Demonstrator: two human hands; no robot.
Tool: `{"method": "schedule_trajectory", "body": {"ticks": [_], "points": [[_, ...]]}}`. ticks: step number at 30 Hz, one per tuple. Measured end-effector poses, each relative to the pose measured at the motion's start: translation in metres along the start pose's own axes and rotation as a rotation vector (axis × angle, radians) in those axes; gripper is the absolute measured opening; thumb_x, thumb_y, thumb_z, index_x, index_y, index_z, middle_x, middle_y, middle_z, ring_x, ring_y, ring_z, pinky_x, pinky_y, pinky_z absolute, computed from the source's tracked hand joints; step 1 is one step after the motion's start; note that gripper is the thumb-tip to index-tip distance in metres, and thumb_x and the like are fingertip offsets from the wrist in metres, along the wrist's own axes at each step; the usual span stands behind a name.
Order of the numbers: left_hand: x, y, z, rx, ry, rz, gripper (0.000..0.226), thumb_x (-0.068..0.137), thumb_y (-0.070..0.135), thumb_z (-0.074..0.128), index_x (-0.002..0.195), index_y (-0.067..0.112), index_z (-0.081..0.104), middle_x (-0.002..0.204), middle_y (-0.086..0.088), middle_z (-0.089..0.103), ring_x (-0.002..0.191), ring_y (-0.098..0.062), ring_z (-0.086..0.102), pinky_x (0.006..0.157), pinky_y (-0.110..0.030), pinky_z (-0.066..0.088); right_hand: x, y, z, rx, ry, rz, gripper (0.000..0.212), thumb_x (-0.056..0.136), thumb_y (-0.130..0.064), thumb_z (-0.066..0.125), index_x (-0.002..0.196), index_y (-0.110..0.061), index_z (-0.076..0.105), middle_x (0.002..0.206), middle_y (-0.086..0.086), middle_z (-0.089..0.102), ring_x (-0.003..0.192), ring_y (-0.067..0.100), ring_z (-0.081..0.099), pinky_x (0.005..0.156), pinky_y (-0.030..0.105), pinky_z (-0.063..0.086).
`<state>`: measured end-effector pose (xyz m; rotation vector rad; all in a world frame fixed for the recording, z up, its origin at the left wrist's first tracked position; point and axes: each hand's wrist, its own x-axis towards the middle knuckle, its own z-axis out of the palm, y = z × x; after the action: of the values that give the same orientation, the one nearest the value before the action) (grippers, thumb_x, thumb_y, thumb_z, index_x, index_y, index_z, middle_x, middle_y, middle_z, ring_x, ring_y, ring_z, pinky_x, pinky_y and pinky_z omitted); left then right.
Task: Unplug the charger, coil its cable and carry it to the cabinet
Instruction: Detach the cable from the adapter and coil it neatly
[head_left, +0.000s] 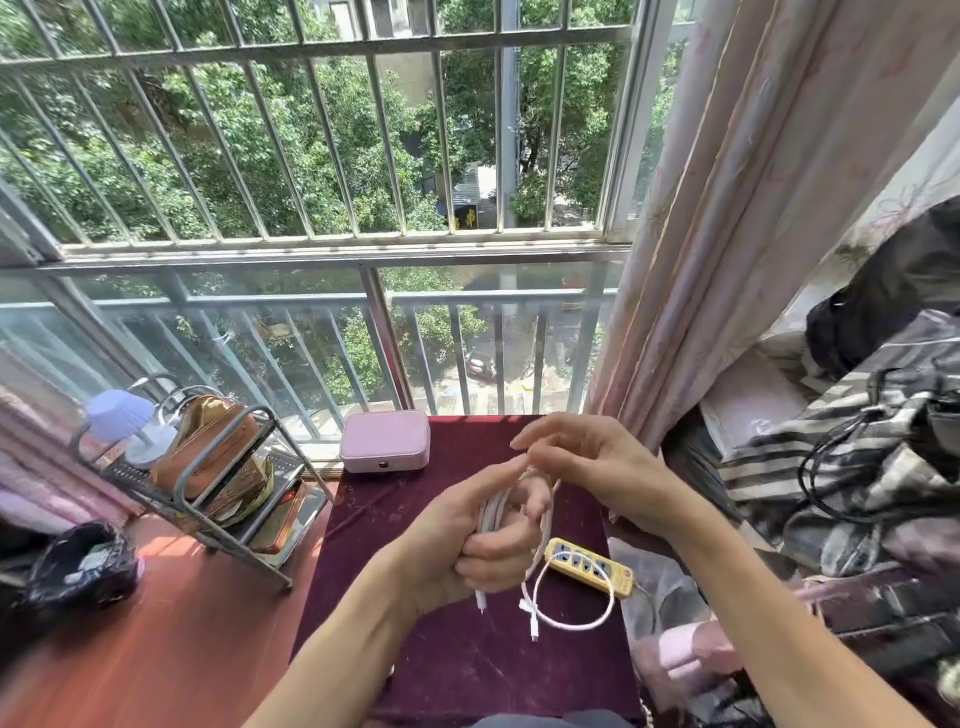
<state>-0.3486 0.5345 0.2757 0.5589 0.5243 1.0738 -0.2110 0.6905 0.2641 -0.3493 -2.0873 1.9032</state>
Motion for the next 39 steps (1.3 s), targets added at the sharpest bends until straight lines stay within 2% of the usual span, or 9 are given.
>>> {"method": "schedule_trajectory", "body": {"ticks": [6,12,14,17,22,27,32,35,39], "points": [[-0.008,0.008,-0.010,-0.227,-0.023,0.068,0.034,0.103,0.035,0.045,0.077,0.014,0.048,0.041,0.005,0.019,0.030,-0.008,0.012,0.033,-0.021,0.011,0.001,0.033,0.031,0.249,0.152,0.082,0.045,0.098,-0.057,0.055,0.127,-0.027,0.072,0.118,0.002,0.078,0.116,0.018,0.072,0.101,0.035,0.053],[-0.013,0.008,-0.013,-0.205,0.027,0.168,0.019,0.101,0.019,0.045,0.092,0.007,0.057,0.041,0.005,0.027,0.030,-0.011,0.026,0.033,-0.021,0.021,0.001,0.048,0.057,0.223,0.314,0.020,0.025,0.108,-0.038,0.054,0.117,-0.026,0.075,0.089,0.018,0.071,0.084,0.014,0.066,0.082,0.028,0.054],[-0.013,0.008,-0.013,-0.224,0.045,0.203,0.020,0.099,0.016,0.043,0.096,0.003,0.058,0.040,0.004,0.027,0.030,-0.011,0.026,0.033,-0.022,0.021,0.001,0.050,0.061,0.197,0.366,0.008,0.023,0.103,-0.039,0.055,0.106,-0.034,0.077,0.067,0.000,0.058,0.063,0.008,0.053,0.065,0.021,0.046],[-0.011,0.005,-0.012,-0.247,0.058,0.242,0.028,0.098,0.019,0.040,0.094,-0.001,0.059,0.041,0.002,0.028,0.030,-0.011,0.024,0.033,-0.021,0.020,0.001,0.057,0.068,0.188,0.409,0.003,0.024,0.102,-0.043,0.056,0.100,-0.029,0.076,0.061,-0.010,0.047,0.051,0.005,0.039,0.048,0.020,0.033],[-0.008,0.005,-0.009,-0.241,0.189,0.330,0.020,0.100,0.017,0.047,0.103,0.002,0.061,0.047,0.001,0.040,0.027,-0.007,0.030,0.031,-0.020,0.022,-0.003,0.068,0.078,0.093,0.386,0.016,0.024,0.112,-0.028,0.049,0.119,-0.030,0.072,0.070,0.009,0.058,0.057,0.010,0.047,0.055,0.026,0.040],[-0.004,0.006,-0.009,-0.301,0.229,0.381,0.034,0.103,0.014,0.041,0.126,0.000,0.061,0.080,-0.003,0.059,0.037,-0.005,0.033,0.032,-0.015,0.033,-0.013,0.070,0.092,-0.107,0.305,0.065,0.051,0.107,-0.016,0.039,0.134,-0.053,0.059,0.059,-0.018,0.055,0.051,0.001,0.045,0.051,0.019,0.041],[-0.003,0.004,-0.019,-0.264,0.371,0.455,0.040,0.099,0.024,0.055,0.133,0.004,0.063,0.104,-0.009,0.070,0.060,-0.009,0.058,0.040,-0.015,0.047,-0.024,0.066,0.102,-0.320,0.186,0.098,0.023,0.105,-0.033,0.039,0.104,-0.046,0.057,0.064,-0.012,0.053,0.051,0.007,0.039,0.049,0.037,0.037],[-0.005,0.001,-0.025,-0.205,0.476,0.456,0.045,0.100,0.031,0.055,0.137,0.006,0.062,0.106,-0.010,0.070,0.069,-0.013,0.065,0.058,-0.025,0.059,-0.031,0.064,0.101,-0.436,0.152,0.099,0.015,0.106,-0.034,0.044,0.094,-0.034,0.054,0.059,-0.008,0.050,0.050,0.010,0.039,0.053,0.045,0.037],[-0.010,-0.006,-0.029,-0.092,0.539,0.438,0.047,0.102,0.034,0.056,0.138,0.006,0.060,0.105,-0.010,0.072,0.081,-0.018,0.068,0.086,-0.046,0.060,-0.036,0.056,0.094,-0.587,0.104,0.108,0.011,0.106,-0.036,0.054,0.099,-0.030,0.059,0.061,-0.023,0.058,0.052,0.006,0.050,0.054,0.019,0.032]]}}
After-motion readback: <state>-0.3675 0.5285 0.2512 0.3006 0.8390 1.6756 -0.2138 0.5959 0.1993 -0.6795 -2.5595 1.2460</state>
